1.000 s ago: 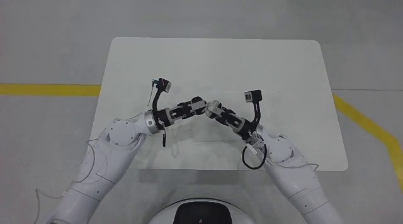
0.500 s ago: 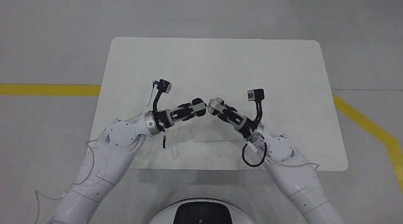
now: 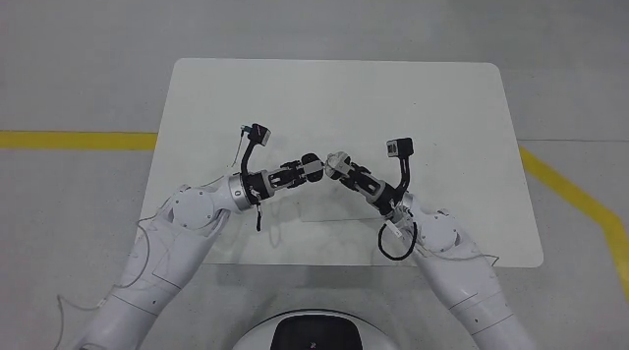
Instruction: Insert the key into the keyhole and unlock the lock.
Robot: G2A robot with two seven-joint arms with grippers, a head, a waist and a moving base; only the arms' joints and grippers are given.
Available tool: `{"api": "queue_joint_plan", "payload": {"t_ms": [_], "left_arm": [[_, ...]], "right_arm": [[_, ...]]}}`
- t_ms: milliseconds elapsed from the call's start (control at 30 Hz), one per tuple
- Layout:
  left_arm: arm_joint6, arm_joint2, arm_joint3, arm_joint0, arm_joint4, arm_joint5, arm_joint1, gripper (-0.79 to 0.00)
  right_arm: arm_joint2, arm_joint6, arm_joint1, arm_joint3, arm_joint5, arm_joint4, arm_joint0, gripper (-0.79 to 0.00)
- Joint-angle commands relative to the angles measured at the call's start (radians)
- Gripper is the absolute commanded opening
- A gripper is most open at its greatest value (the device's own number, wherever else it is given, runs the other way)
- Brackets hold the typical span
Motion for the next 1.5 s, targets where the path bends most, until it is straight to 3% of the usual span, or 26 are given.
{"api": "queue_joint_plan", "payload": {"t_ms": [0, 400, 433, 500, 600, 800, 933, 1300, 1467], "left_arm": [[0.001, -0.002, 0.001, -0.001, 0.001, 0.001, 0.000, -0.785], [-0.002, -0.033, -0.021, -0.004, 0.049, 0.022, 0.009, -0.785], [-0.010, -0.039, -0.027, -0.005, 0.058, 0.025, 0.011, -0.785], [-0.028, -0.054, -0.039, -0.004, 0.068, 0.035, 0.017, -0.785], [-0.067, -0.077, -0.062, 0.000, 0.099, 0.056, 0.026, -0.785], [-0.158, -0.091, -0.105, 0.004, 0.163, 0.097, 0.042, -0.785], [-0.175, -0.089, -0.117, 0.010, 0.183, 0.098, 0.046, -0.785], [-0.197, -0.067, -0.111, 0.000, 0.185, 0.089, 0.050, -0.785], [-0.200, -0.059, -0.106, -0.007, 0.184, 0.088, 0.051, -0.785]], "right_arm": [[0.001, 0.002, 0.000, 0.000, 0.000, 0.001, 0.000, -0.785], [0.031, 0.097, 0.011, -0.007, -0.009, 0.014, -0.010, -0.782], [0.041, 0.113, 0.014, -0.005, -0.011, 0.015, -0.011, -0.643], [0.063, 0.147, 0.021, -0.002, -0.012, 0.018, -0.014, -0.502], [0.093, 0.204, 0.031, 0.003, -0.005, 0.025, -0.015, -0.449], [0.119, 0.343, 0.047, 0.007, 0.043, 0.035, 0.012, -0.486], [0.112, 0.388, 0.050, 0.005, 0.064, 0.035, 0.030, -0.582], [0.067, 0.425, 0.049, 0.019, 0.099, 0.016, 0.067, -0.502], [0.058, 0.435, 0.051, 0.020, 0.107, 0.012, 0.072, -0.511]]}}
